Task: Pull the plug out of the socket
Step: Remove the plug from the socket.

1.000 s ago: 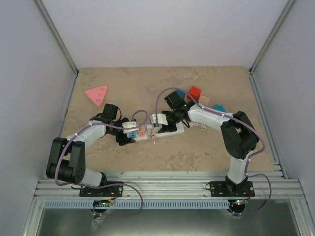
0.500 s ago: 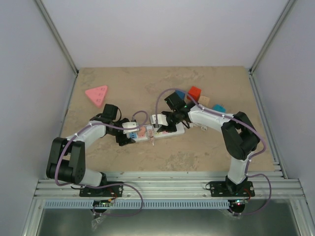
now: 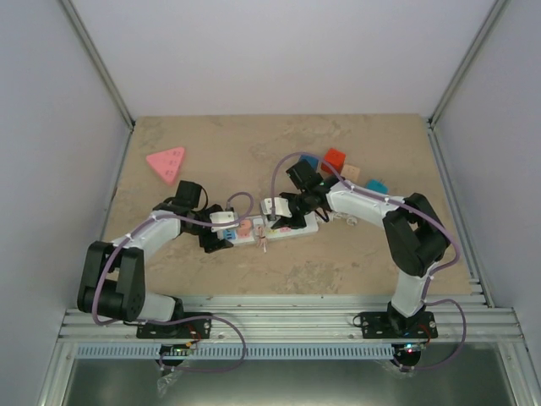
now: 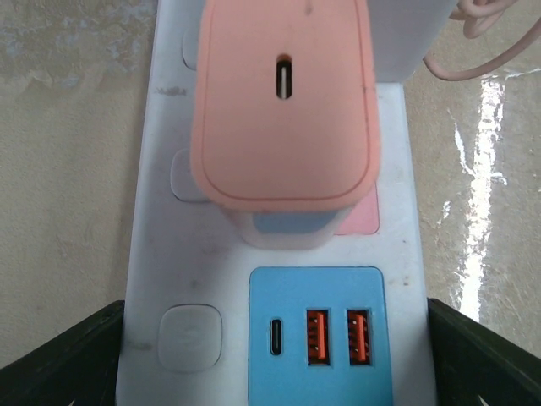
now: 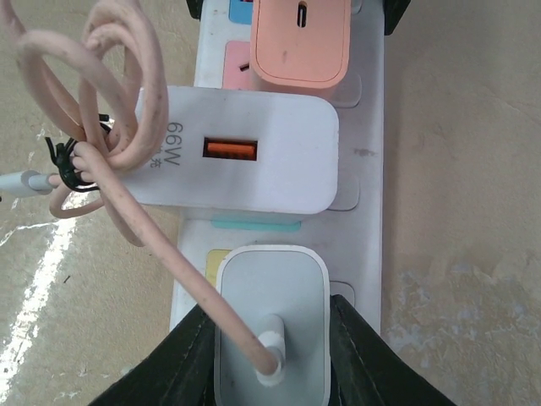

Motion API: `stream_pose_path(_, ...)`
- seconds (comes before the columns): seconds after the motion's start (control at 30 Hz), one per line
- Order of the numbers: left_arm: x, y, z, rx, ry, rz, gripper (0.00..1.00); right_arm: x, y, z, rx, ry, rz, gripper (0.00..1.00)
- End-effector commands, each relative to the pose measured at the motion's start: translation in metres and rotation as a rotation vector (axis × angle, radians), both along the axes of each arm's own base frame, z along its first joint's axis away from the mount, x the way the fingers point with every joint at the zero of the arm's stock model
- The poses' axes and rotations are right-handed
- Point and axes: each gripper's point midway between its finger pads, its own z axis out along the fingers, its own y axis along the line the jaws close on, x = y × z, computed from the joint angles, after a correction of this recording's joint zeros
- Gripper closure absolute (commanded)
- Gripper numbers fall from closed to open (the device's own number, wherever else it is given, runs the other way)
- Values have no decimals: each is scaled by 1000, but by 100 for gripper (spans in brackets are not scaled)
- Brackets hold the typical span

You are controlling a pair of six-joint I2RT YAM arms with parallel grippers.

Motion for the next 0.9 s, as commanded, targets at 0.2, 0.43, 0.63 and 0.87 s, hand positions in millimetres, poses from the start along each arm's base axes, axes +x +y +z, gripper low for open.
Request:
stream_pose_path(0.2,12,-12,26,-90,-102,-26,100,-10,6,22,-10,-29,8,99)
stream_pose_path(0.43,12,-12,28,-93,-107,-25,100,-15,17,25,-6,-42,13,99)
stream_pose_path(0.63,13,-12,29,-93,-112,-23,100,-14,15,28,4,-66,10,99)
stream_pose_path(0.87,13,-12,28,-92,-114,-18,100,-16,3,29,38,-27,27,100)
